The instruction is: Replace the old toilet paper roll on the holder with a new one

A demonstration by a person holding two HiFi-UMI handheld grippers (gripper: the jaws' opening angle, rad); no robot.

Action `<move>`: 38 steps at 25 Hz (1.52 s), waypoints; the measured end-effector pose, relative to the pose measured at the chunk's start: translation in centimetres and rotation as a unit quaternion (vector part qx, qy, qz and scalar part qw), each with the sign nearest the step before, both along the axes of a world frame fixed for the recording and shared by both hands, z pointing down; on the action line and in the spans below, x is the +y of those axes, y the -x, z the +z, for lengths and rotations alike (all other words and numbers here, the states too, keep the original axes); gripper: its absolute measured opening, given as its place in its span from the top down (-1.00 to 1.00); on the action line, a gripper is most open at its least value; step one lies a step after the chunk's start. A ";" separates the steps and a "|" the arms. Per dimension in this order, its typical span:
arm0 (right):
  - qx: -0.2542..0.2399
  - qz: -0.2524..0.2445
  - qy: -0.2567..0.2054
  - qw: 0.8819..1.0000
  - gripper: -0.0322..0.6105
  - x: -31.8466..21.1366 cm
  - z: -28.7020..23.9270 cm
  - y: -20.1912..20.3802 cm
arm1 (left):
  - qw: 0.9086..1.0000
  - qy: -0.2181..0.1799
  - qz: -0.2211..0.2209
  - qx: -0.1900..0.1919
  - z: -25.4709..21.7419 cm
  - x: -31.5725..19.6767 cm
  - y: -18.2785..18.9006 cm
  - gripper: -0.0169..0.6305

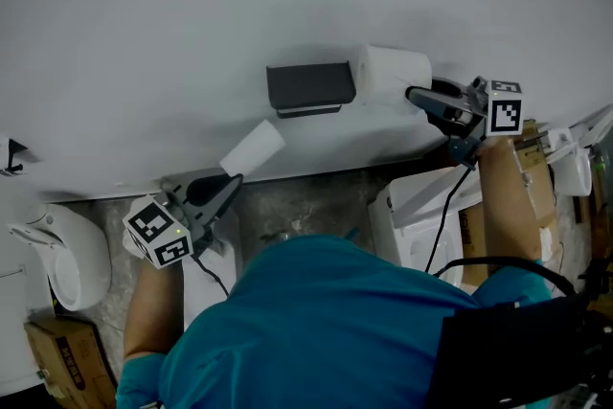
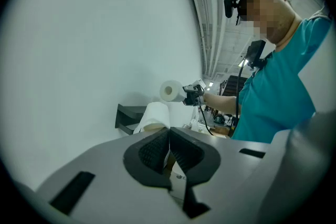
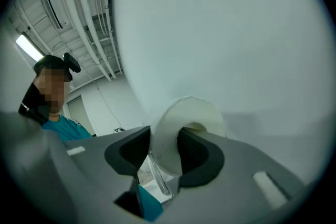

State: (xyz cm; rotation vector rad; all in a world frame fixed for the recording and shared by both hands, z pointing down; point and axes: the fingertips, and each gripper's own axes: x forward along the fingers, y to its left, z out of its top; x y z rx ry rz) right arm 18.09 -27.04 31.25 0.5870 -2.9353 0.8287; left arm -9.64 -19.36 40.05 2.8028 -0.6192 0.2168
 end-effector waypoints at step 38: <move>0.002 -0.030 0.045 0.999 0.43 -2.5 15.3 0.2 | 0.999 0.018 -0.028 0.000 0.6 2.5 1.5 0.91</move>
